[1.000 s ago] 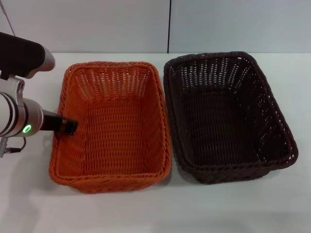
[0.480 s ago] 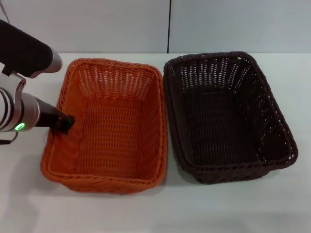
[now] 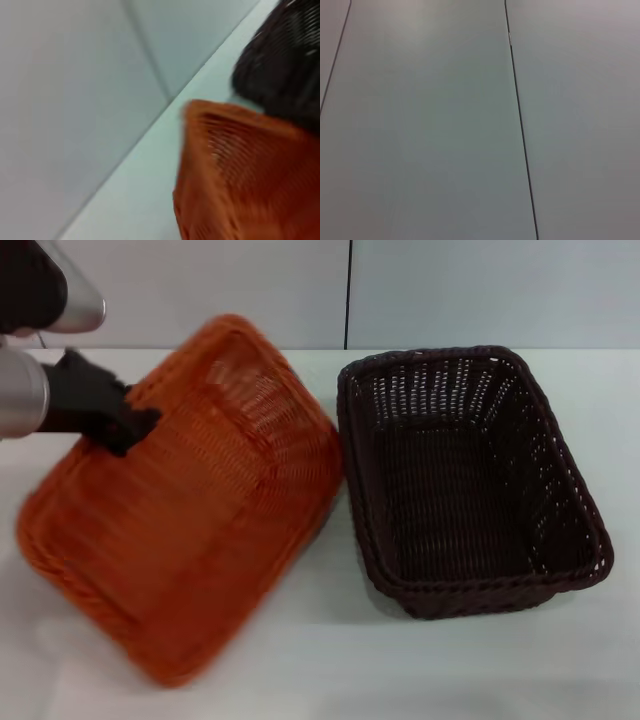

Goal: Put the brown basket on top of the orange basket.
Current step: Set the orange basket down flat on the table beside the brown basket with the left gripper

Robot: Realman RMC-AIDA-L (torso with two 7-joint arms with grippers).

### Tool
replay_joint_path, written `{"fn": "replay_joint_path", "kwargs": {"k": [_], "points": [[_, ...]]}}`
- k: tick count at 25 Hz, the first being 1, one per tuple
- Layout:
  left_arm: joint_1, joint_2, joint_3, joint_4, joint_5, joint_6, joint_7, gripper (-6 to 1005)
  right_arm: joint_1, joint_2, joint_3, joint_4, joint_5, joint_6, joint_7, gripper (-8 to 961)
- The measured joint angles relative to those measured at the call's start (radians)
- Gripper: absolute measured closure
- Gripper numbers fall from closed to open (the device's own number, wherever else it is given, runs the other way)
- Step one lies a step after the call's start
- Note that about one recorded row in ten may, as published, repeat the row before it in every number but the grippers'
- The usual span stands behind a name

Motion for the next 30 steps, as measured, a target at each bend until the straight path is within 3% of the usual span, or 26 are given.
{"fn": "replay_joint_path", "kwargs": {"k": [3,13,18,30], "points": [[-0.049,0.001,-0.082,-0.026,-0.085,-0.102,0.135,759,0.0,0.0,0.0,-0.006,0.0,-0.001,0.0,211],[-0.134,0.003,-0.16,-0.066,-0.125,-0.228,0.296,815,-0.003,0.001,0.0,-0.012,-0.001,-0.022,0.001,211],[-0.161,0.003,-0.217,-0.084,-0.169,-0.299,0.345,816,-0.009,0.003,0.0,-0.014,-0.001,-0.033,0.002,212],[-0.182,0.014,-0.26,-0.085,-0.175,-0.37,0.437,825,-0.014,0.005,-0.007,-0.025,-0.001,-0.039,0.003,211]]}}
